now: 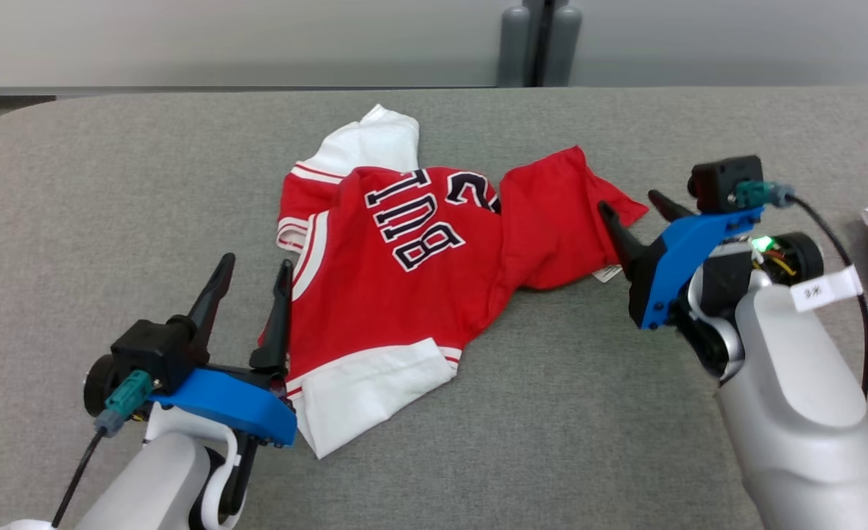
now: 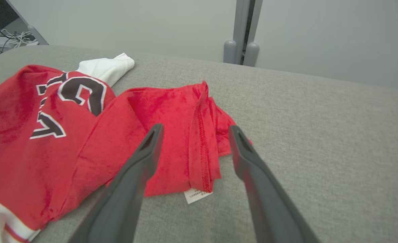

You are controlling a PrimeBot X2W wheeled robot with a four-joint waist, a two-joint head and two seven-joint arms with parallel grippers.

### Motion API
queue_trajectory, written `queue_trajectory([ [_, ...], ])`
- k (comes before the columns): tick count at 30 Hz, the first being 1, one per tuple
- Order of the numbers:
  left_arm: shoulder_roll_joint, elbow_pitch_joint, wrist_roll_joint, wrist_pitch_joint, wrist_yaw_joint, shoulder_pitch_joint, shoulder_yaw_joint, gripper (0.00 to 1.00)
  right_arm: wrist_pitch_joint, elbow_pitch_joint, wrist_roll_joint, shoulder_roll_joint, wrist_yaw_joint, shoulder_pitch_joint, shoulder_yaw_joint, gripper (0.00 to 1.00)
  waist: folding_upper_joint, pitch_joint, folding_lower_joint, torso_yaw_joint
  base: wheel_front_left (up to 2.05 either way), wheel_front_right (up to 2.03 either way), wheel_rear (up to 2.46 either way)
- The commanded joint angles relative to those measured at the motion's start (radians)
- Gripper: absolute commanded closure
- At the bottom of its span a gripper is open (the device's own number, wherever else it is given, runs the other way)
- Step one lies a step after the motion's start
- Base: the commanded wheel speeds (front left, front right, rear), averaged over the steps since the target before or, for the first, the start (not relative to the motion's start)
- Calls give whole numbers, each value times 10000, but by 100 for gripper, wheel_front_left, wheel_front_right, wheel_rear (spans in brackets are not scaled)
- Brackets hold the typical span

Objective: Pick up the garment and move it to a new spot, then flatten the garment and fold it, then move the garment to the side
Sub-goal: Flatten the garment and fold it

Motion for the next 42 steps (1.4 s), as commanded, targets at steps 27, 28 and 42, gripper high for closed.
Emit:
queue_trajectory([
  [27, -951, 647, 953, -115, -756, -206, 689, 0, -2993, 5249, -1238, -76, 1, -2813, -1570, 100, 0, 367, -1, 921, 0, 0, 0],
  [28, -897, 616, 960, -115, -716, -98, 828, 0, -3312, 5079, -1100, -20, 1, -2595, -1451, 100, 0, 221, -1, 736, 0, 0, 0],
  [42, -282, -175, 776, -116, -149, 1908, 1946, 0, -4345, 406, -156, -458, 1, 3049, -505, 100, 0, -1109, -1, -984, 0, 0, 0],
])
